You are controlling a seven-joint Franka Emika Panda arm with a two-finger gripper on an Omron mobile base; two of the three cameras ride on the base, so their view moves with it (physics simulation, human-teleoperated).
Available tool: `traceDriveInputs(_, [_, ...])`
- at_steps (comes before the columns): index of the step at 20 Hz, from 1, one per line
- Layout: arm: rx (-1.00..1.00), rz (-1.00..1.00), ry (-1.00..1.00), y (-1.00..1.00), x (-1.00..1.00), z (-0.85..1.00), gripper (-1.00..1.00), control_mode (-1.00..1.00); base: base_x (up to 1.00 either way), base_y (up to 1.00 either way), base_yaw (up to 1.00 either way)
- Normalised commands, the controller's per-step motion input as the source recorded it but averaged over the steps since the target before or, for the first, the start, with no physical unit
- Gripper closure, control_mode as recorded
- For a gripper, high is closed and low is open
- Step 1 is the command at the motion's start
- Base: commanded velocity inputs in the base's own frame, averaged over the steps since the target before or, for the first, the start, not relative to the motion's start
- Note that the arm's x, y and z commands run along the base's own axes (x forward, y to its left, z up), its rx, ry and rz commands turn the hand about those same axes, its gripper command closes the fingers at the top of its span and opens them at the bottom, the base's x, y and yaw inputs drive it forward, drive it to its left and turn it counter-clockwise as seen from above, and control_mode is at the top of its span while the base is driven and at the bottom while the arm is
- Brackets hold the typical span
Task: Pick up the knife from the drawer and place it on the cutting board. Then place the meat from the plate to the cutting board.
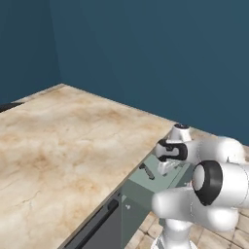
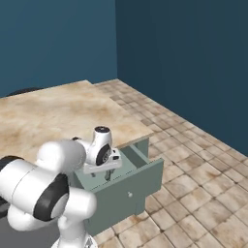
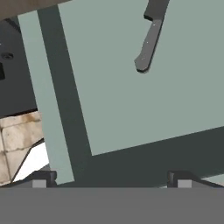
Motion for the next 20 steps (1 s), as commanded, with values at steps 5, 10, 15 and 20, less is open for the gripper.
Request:
traceDriveInputs(5, [0.00, 0.00, 0.03, 0.00, 0.29, -0.31, -1.00, -1.00, 0.00, 0.00, 0.00])
traceDriveInputs(10, [0.00, 0.01, 0.03, 0.00, 0.14, -0.28, -1.00, -1.00, 0.00, 0.00, 0.00])
traceDriveInputs(15, [0.00, 0.06, 0.06, 0.00, 0.00, -0.34, -1.00, -1.00, 0.00, 0.00, 0.00])
traceDriveInputs(20, [0.00, 0.06, 0.09, -0.08, -0.02, -0.42, -1.00, -1.00, 0.00, 0.00, 0.00])
